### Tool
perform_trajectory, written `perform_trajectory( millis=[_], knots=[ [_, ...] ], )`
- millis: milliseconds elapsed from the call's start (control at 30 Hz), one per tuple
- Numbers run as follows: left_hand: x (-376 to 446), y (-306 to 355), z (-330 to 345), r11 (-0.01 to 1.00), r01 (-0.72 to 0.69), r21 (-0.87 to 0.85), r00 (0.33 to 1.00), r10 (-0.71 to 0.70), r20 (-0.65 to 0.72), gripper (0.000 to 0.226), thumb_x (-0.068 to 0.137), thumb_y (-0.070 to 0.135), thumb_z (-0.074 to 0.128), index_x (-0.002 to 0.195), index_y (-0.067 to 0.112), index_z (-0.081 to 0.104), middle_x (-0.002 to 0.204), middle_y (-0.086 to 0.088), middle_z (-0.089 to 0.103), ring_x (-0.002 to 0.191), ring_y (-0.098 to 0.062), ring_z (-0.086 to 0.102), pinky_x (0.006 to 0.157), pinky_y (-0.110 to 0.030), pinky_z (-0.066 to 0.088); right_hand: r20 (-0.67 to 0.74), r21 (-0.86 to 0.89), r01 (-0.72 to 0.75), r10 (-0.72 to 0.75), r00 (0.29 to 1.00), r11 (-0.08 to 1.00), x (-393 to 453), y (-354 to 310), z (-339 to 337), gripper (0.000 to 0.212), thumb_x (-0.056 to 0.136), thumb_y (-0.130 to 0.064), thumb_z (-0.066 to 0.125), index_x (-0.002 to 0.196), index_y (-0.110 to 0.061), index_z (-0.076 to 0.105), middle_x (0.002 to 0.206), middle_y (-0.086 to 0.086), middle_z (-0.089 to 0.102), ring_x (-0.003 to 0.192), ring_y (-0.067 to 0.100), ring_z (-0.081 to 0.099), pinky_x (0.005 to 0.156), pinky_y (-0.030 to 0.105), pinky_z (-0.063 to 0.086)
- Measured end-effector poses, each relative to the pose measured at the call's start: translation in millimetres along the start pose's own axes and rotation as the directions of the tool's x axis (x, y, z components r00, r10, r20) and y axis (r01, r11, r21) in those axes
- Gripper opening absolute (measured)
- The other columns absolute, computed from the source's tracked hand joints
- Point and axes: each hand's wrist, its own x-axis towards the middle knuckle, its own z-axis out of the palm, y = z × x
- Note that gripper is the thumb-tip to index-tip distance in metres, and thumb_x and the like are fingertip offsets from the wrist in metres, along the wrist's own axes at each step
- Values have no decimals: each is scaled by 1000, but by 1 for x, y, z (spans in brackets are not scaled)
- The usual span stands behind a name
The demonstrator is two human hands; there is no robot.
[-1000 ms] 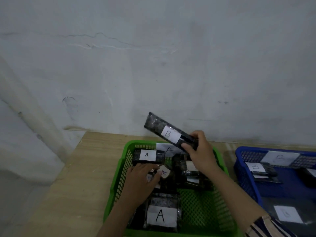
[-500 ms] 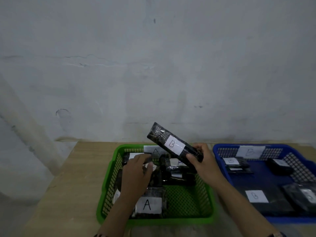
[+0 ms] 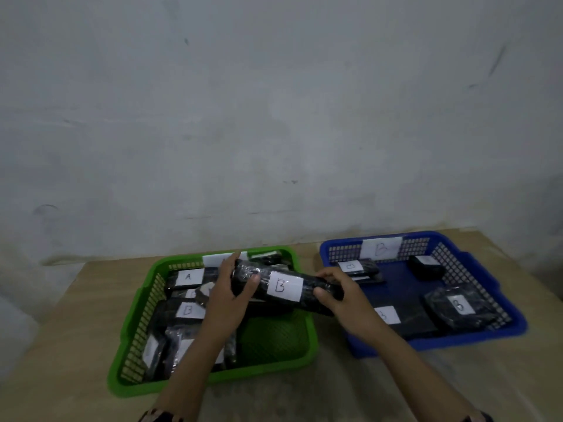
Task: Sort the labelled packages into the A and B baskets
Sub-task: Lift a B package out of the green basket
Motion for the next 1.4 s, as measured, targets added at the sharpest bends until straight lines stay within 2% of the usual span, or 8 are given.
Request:
perform_trajectory(
  millis=[300,400,500,667,900,967,1133,1400],
  knots=[
    [-9,10,51,986,48,-158,999,-45,22,30,83,19,62,103,35,46,121,-7,49,110,-26,52,89,-42,50,-115,220,-96,124,986,971,-15,20,-50,28,88,-20,56,114,-25,45,100,-13,50,85,-3,49,61,0,42],
    [-12,18,71,969,79,-236,997,-78,12,31,83,19,62,100,39,46,112,-8,52,99,-23,58,81,-41,54,-102,194,-98,119,988,976,-17,30,-65,47,89,-29,54,130,-38,34,128,-9,43,119,12,44,97,23,41],
    [-14,22,92,971,87,-224,996,-87,10,30,81,27,65,98,43,46,115,-8,53,106,-26,55,89,-48,51,-95,191,-108,128,987,976,-18,37,-83,51,89,-30,52,133,-43,27,144,-2,35,130,18,37,108,41,36],
    [-11,30,131,987,73,-140,997,-69,36,46,84,22,60,125,24,39,113,1,50,88,-3,52,75,-20,44,-230,157,-96,131,964,983,-12,48,-117,46,93,-21,47,136,-31,31,137,4,41,118,16,42,95,31,37],
    [7,25,171,980,-137,145,990,138,5,39,91,31,49,128,19,42,124,12,44,117,-9,43,94,-26,35,-465,126,-153,194,864,980,12,74,-165,43,93,-21,47,131,-19,29,135,15,43,111,25,45,91,35,37],
    [13,19,183,941,-162,296,987,158,37,45,92,37,43,133,18,38,135,2,44,127,-18,40,102,-30,34,-459,103,-192,218,861,976,22,80,-173,41,93,-21,46,130,-17,30,133,16,43,104,25,45,86,35,38],
    [23,11,203,823,-36,567,996,-18,89,53,96,38,27,144,21,10,156,-3,2,144,-19,-5,116,-35,8,-332,-23,-306,282,900,952,46,93,-174,42,95,-21,42,134,-14,30,138,18,41,121,34,43,89,36,37],
    [19,-6,211,803,14,595,992,-88,95,50,98,33,22,144,25,5,156,0,-3,144,-15,-5,116,-35,8,-212,-193,-420,381,900,887,65,112,-147,40,95,-24,42,132,-15,31,130,19,51,115,36,49,101,48,38]
  ],
)
